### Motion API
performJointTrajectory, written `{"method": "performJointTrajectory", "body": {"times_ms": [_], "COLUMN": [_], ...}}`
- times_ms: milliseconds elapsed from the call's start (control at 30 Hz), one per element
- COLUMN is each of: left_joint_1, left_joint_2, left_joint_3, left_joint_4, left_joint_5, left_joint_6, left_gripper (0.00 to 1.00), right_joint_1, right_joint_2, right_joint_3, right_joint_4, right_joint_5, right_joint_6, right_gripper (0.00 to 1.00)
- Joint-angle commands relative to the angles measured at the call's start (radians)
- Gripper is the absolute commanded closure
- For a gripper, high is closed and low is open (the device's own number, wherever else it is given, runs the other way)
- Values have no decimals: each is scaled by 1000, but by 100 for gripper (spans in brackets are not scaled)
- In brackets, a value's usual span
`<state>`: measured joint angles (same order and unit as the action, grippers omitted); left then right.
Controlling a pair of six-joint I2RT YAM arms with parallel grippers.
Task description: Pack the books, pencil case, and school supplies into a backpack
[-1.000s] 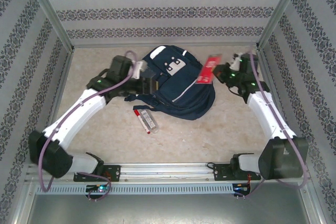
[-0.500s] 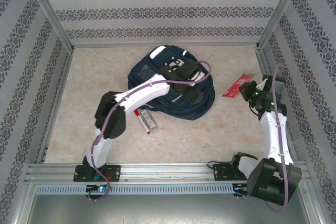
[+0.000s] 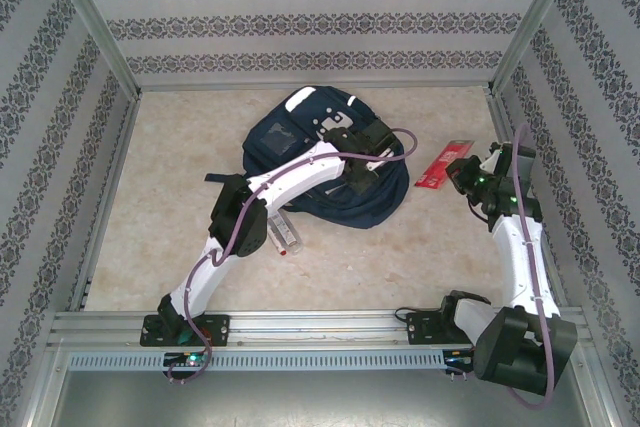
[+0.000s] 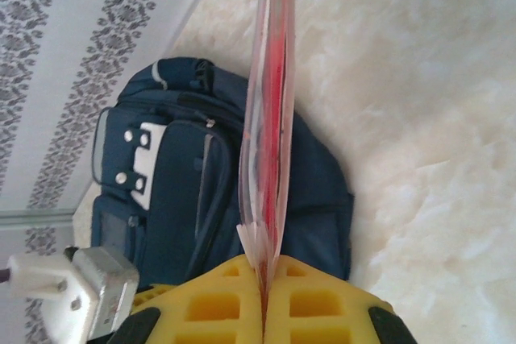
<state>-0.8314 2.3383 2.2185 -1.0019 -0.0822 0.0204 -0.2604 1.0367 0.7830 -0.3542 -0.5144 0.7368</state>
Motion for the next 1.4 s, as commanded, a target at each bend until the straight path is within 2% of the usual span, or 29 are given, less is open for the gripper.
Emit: {"method": "performJointTrajectory", "body": {"times_ms": [0, 133, 267, 400, 500, 633, 767, 833, 933, 1100, 1267, 1367], "left_joint_1": [17, 39, 64, 107, 135, 153, 153, 153, 153, 159, 169, 169], "left_joint_2": [-65, -136, -171, -194, -221, -251, -264, -269, -273, -274, -274, -274], "left_joint_3": [39, 54, 142, 220, 226, 225, 225, 222, 221, 196, 159, 159], "left_joint_4": [-56, -6, -10, 6, 57, 112, 128, 128, 125, 126, 145, 153], "left_joint_5": [-12, 19, 22, 62, 75, 113, 155, 145, 123, 108, 117, 145], "left_joint_6": [71, 62, 39, -69, -140, -154, -180, -189, -179, -165, -178, -181], "left_gripper": [100, 100, 100, 100, 100, 100, 100, 100, 100, 100, 100, 100], "right_joint_1": [38, 122, 190, 251, 260, 304, 396, 437, 473, 454, 373, 377], "right_joint_2": [11, 31, 69, 145, 182, 298, 409, 444, 469, 381, 291, 328], "right_joint_3": [-3, 23, -5, 14, 13, 13, 27, 21, 9, -68, -143, -136], "right_joint_4": [61, 83, 198, 253, 310, 473, 576, 601, 656, 662, 618, 633], "right_joint_5": [-99, -164, -223, -240, -215, -231, -113, 1, 91, 148, 63, 4], "right_joint_6": [44, 63, 181, 188, 225, 323, 408, 465, 499, 495, 434, 391], "right_gripper": [100, 100, 100, 100, 100, 100, 100, 100, 100, 100, 100, 100]}}
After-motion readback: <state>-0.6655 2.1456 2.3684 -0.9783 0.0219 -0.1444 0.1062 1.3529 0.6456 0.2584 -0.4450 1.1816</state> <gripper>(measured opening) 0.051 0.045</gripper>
